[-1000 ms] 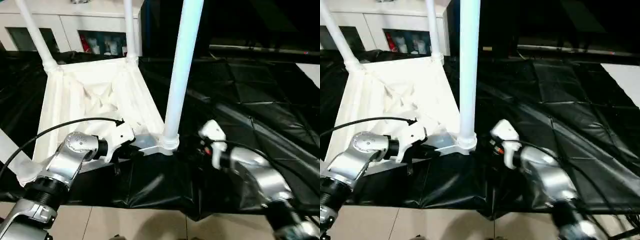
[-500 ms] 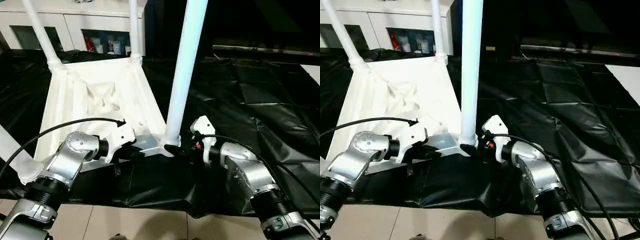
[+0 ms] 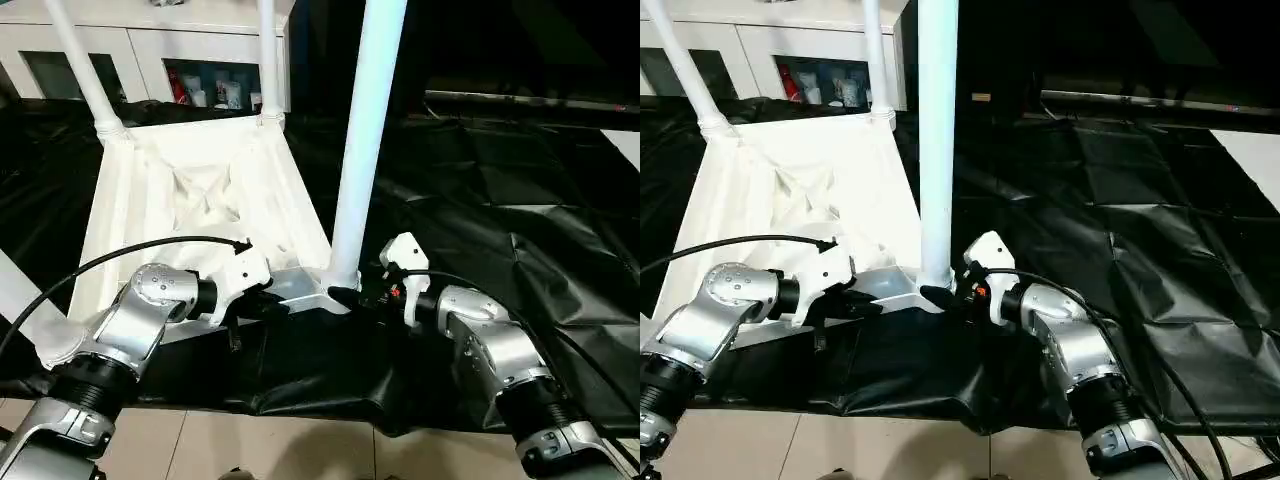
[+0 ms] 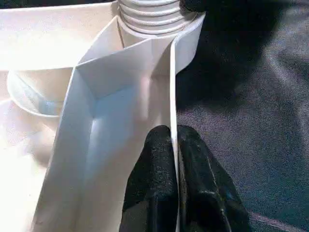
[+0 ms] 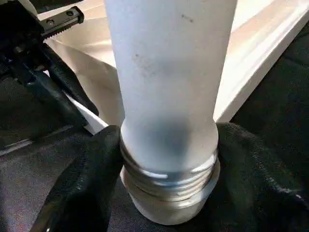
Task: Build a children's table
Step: Rotate leg to tighten
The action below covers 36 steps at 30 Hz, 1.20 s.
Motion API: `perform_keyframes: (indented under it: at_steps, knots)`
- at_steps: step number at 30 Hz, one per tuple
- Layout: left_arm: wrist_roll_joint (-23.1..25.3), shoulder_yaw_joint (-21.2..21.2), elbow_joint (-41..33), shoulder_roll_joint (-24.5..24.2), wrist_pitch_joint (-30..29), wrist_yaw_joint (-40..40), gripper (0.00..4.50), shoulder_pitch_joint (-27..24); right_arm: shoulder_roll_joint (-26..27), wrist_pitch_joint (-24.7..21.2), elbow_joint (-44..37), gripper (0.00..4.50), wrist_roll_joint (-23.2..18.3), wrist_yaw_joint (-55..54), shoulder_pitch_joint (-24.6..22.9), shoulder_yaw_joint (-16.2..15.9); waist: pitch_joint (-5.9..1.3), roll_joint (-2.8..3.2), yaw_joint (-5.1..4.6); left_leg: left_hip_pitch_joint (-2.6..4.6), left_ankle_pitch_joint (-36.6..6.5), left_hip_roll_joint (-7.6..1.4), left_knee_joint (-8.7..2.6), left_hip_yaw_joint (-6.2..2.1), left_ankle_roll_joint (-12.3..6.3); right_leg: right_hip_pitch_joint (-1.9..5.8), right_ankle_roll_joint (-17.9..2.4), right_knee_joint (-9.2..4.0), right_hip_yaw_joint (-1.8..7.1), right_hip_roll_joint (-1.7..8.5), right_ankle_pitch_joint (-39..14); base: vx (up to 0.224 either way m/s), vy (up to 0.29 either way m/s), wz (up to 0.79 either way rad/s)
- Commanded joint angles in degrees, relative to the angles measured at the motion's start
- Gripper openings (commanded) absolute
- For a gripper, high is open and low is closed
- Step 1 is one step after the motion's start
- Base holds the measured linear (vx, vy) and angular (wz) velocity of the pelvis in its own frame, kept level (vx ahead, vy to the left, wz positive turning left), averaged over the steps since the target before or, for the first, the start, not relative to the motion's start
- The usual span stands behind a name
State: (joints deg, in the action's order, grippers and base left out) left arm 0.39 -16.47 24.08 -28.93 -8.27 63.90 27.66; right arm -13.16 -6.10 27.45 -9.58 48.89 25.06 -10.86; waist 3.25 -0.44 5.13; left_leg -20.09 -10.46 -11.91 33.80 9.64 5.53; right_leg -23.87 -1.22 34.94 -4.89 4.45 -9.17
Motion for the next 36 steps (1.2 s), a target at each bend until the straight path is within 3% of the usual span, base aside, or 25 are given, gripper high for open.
perform_keyframes:
  at_steps: [1,5,8,11,12,15,17,18,19,22,24,26,27,29,32,33,35,36]
  knots:
    - [0.0,-0.9,0.3,0.8,1.4,0.7,0.0,1.0,0.4,0.6,0.2,2.75,-0.4,0.9,1.1,0.1,-3.83,-0.22,-0.03,-0.05,-13.3,-0.9,-4.06,0.06,-1.28,3.27,-8.2,-4.68,2.89,3.52,-20.7,0.0,0.0,0.0]
    - [0.7,-1.0,0.9,0.9,1.1,-0.2,0.0,1.1,0.9,1.3,0.3,2.74,0.2,0.1,0.2,-0.1,-3.8,-0.24,-0.05,-0.07,-13.2,-0.92,-4.09,0.04,-1.36,3.24,-8.3,-4.66,2.88,3.47,-20.5,0.0,0.0,0.0]
    - [1.6,-0.6,2.4,2.1,0.1,-3.2,0.0,2.0,2.0,2.1,2.0,2.74,1.5,-4.4,0.0,0.6,-3.56,-0.27,-0.09,0.08,-14.2,-0.83,-4.2,0.06,-0.95,3.04,-7.5,-5.05,2.8,3.53,-23.4,0.0,0.0,0.0]
    - [2.6,0.4,7.4,7.2,-3.5,-10.9,0.0,5.4,6.5,1.8,9.2,2.73,4.2,-22.1,1.4,4.8,-3.17,-0.23,-0.42,0.39,-16.3,-0.55,-4.17,0.06,-0.06,2.63,-5.7,-6.0,2.55,3.62,-30.0,0.0,0.0,0.0]
    - [3.0,0.6,9.0,8.7,-3.9,-13.2,0.0,6.5,7.8,1.0,10.8,2.73,4.3,-26.9,2.0,6.3,-3.35,-0.31,-0.58,0.65,-17.4,-0.3,-4.03,-0.34,0.78,2.68,-3.7,-6.54,2.11,3.87,-34.5,0.0,0.0,0.0]
    - [3.7,1.0,13.6,12.9,-5.3,-18.4,0.0,10.0,10.7,-0.5,14.2,2.73,4.3,-36.1,3.7,8.8,-3.32,-0.05,-0.99,1.09,-18.7,-0.13,-3.88,-0.33,0.73,2.18,-2.8,-7.12,1.79,3.61,-35.4,0.0,0.0,0.0]
    - [3.1,2.4,17.1,15.9,-6.0,-22.3,0.0,12.5,12.3,-0.2,15.8,2.73,4.8,-39.7,5.2,9.0,-3.42,-0.04,-1.25,0.44,-18.3,-0.21,-4.2,-0.46,0.12,2.8,-2.7,-7.1,1.58,3.54,-33.4,0.0,0.0,0.0]
    - [3.2,3.6,20.9,18.6,-5.8,-27.1,0.0,15.1,14.2,0.5,17.5,2.73,5.4,-42.6,6.9,8.9,-3.4,0.48,-1.5,1.08,-19.9,-0.19,-4.09,-0.35,-0.15,2.23,-3.2,-7.53,1.42,3.4,-32.7,0.0,0.0,0.0]
    - [3.3,3.8,21.4,18.9,-5.7,-27.8,0.0,15.5,14.5,0.7,17.8,2.73,5.5,-42.9,7.2,8.9,-3.36,0.42,-1.58,1.26,-20.6,-0.12,-4.0,-0.34,-0.08,2.1,-3.3,-7.63,1.3,3.34,-32.8,0.0,0.0,0.0]
    - [4.3,3.9,25.3,20.9,-4.7,-30.8,0.0,17.8,16.8,3.2,20.4,2.73,6.9,-46.4,9.7,8.5,-3.75,0.41,-1.51,0.74,-19.2,-0.36,-4.39,-0.56,-0.82,3.07,-4.3,-7.08,1.24,3.63,-28.8,0.0,0.0,0.0]
    - [4.7,3.9,26.9,21.4,-3.7,-31.3,0.0,18.6,17.5,4.2,21.2,2.73,6.5,-46.8,10.4,8.8,-3.97,0.23,-1.66,0.55,-17.7,-0.21,-4.38,-0.29,-1.57,3.12,-5.5,-6.77,1.4,3.63,-25.9,0.0,0.0,0.0]
    - [5.1,3.5,27.2,21.4,-2.5,-30.5,0.0,18.7,17.6,5.1,20.8,2.73,6.0,-45.7,10.3,8.9,-3.95,0.22,-1.55,0.26,-16.9,-0.38,-4.49,-0.24,-2.15,3.33,-6.6,-6.41,1.56,3.78,-23.4,0.0,0.0,0.0]
    - [4.9,3.3,26.8,21.1,-2.5,-29.3,0.0,18.5,17.5,5.7,19.8,3.42,5.0,-43.7,9.9,9.3,-4.05,0.23,-1.52,0.22,-16.5,-0.45,-4.5,-0.23,-2.31,3.42,-6.8,-6.29,1.62,3.83,-22.5,0.0,0.0,0.0]
    - [4.5,2.8,26.2,20.4,-1.5,-26.3,0.0,17.9,17.0,6.6,18.2,3.42,3.8,-41.1,9.3,10.2,-4.13,0.07,-1.35,0.2,-15.7,-0.46,-4.39,-0.01,-3.14,3.5,-7.9,-6.09,1.76,3.93,-20.8,0.0,0.0,0.0]
    - [4.3,1.4,23.5,18.0,-0.1,-20.9,0.0,15.6,13.3,6.7,13.8,3.69,3.7,-35.1,7.7,9.1,-4.23,-0.23,-1.39,-0.61,-13.8,-0.54,-4.47,-0.09,-3.85,4.07,-7.7,-5.78,1.71,4.02,-20.7,0.0,0.0,0.0]
    - [4.2,1.4,23.2,17.6,0.0,-20.1,0.0,15.3,12.5,6.5,13.0,3.9,3.6,-33.9,7.4,8.9,-4.24,-0.11,-1.23,-0.51,-13.4,-0.61,-4.42,-0.06,-3.95,4.04,-7.7,-5.87,1.68,4.09,-20.7,0.0,0.0,0.0]
    - [4.1,1.3,23.0,17.3,0.2,-19.4,0.0,15.0,11.7,6.3,12.2,3.89,3.4,-32.5,7.1,8.6,-4.29,-0.17,-1.15,-0.28,-11.9,-0.61,-4.19,0.2,-4.13,3.83,-8.3,-5.81,1.81,4.12,-20.1,0.0,0.0,0.0]
    - [3.9,1.0,21.5,16.1,0.9,-17.3,0.0,13.9,8.9,4.6,9.0,4.01,2.9,-27.8,5.9,7.4,-4.38,-0.41,-0.83,-0.44,-10.1,-0.61,-4.17,0.24,-4.66,4.2,-8.3,-5.59,1.73,4.01,-18.8,0.0,0.0,0.0]
